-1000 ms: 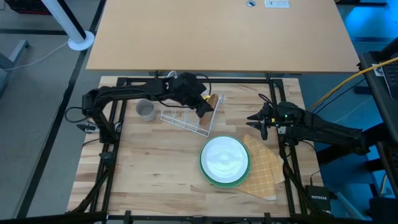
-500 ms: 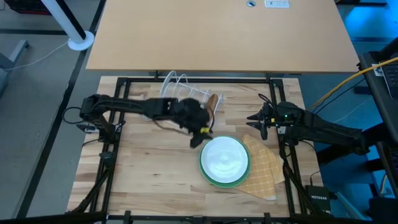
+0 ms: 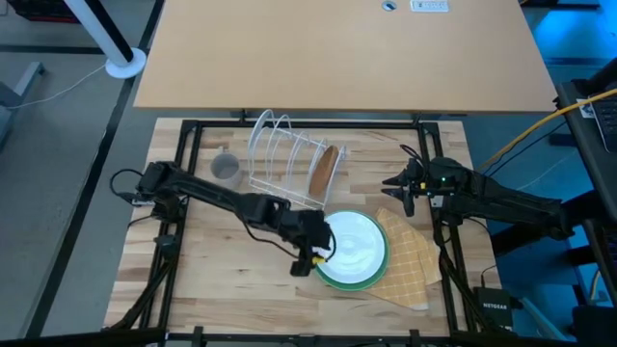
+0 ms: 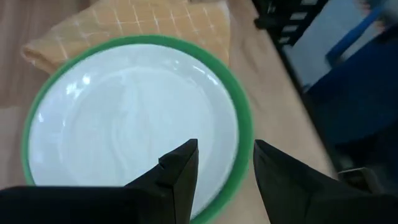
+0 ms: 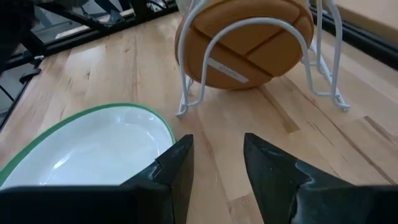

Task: Sort dishes
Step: Put the white plate from the top of green plate onto the white dish rack

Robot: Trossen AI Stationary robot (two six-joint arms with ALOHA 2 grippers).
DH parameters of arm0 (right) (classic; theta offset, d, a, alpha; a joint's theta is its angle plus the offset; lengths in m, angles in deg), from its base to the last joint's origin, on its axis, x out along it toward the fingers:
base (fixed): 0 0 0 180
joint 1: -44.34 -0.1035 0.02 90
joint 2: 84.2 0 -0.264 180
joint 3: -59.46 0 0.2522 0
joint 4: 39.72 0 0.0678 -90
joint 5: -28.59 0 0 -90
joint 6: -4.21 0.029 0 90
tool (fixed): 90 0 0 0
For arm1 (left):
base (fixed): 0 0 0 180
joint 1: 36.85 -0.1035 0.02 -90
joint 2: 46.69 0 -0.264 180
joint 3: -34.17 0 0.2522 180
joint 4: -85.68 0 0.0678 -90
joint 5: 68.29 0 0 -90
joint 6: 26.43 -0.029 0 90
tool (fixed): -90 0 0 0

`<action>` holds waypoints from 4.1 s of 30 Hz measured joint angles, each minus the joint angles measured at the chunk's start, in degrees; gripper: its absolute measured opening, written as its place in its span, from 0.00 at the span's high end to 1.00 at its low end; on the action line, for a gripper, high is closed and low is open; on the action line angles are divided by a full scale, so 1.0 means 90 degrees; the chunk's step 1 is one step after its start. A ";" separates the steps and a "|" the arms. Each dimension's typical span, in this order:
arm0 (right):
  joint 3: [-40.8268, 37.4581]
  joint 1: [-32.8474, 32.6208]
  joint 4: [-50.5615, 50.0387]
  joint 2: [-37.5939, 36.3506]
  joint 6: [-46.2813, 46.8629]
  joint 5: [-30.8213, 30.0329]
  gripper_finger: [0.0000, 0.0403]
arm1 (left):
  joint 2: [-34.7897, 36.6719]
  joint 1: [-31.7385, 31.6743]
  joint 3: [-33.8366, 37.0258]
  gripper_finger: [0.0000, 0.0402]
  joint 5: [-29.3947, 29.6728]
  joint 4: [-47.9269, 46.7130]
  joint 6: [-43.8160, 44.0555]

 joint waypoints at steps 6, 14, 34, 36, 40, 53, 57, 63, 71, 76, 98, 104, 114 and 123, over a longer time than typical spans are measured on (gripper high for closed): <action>0.0000 0.0000 -0.0143 0.0063 0.0283 0.0000 0.64 | -0.0468 0.0191 0.0000 0.64 0.0286 0.0043 -0.0989; 0.0000 0.0000 -0.0304 0.0090 0.0331 0.0002 0.64 | -0.0886 0.0425 0.0002 0.64 0.0905 0.0005 -0.1835; 0.0000 0.0000 -0.0313 0.0090 0.0331 0.0002 0.64 | -0.0915 0.0592 0.0002 0.64 0.1264 -0.0044 -0.1808; 0.0000 0.0000 -0.0313 0.0090 0.0331 0.0002 0.64 | -0.0958 0.0629 0.0000 0.64 0.1263 -0.0045 -0.1928; 0.0000 0.0000 -0.0318 0.0090 0.0331 0.0005 0.64 | -0.1084 0.0694 0.0000 0.64 0.1285 -0.0031 -0.1976; 0.0000 0.0000 -0.0318 0.0090 0.0331 0.0118 0.64 | -0.1421 0.0797 0.0000 0.64 0.1869 -0.0008 -0.2784; 0.0000 0.0000 -0.0313 0.0090 0.0331 0.0114 0.64 | -0.1429 0.0843 0.0000 0.64 0.1927 -0.0006 -0.3109; 0.0000 0.0000 -0.0321 0.0090 0.0645 0.0109 0.64 | -0.1440 0.0906 0.0000 0.64 0.1960 -0.0010 -0.3345; 0.0000 0.0000 -0.0508 0.0093 0.1425 -0.0049 0.64 | -0.1707 0.0909 -0.0012 0.64 0.1988 0.0127 -0.3647; 0.0000 0.0000 -0.0786 0.0293 0.1730 -0.0107 0.64 | -0.1773 0.0882 -0.0012 0.64 0.2375 0.0347 -0.3959; 0.0000 0.0000 -0.0689 0.2592 0.1876 0.0000 0.64 | -0.1784 0.0576 -0.0002 0.64 0.2545 0.0354 -0.4269; 0.0000 0.0000 -0.0456 0.2661 0.1814 0.0034 0.64 | -0.1786 0.0576 -0.0002 0.64 0.2541 0.0354 -0.4262; 0.0000 -0.0005 -0.0009 0.2498 0.1832 0.0990 0.64 | -0.1786 0.0578 -0.0002 0.64 0.2536 0.0356 -0.4252; 0.0000 -0.0005 -0.0085 0.2766 0.1559 0.1165 0.64 | -0.1786 0.0577 0.0000 0.64 0.2526 0.0356 -0.4250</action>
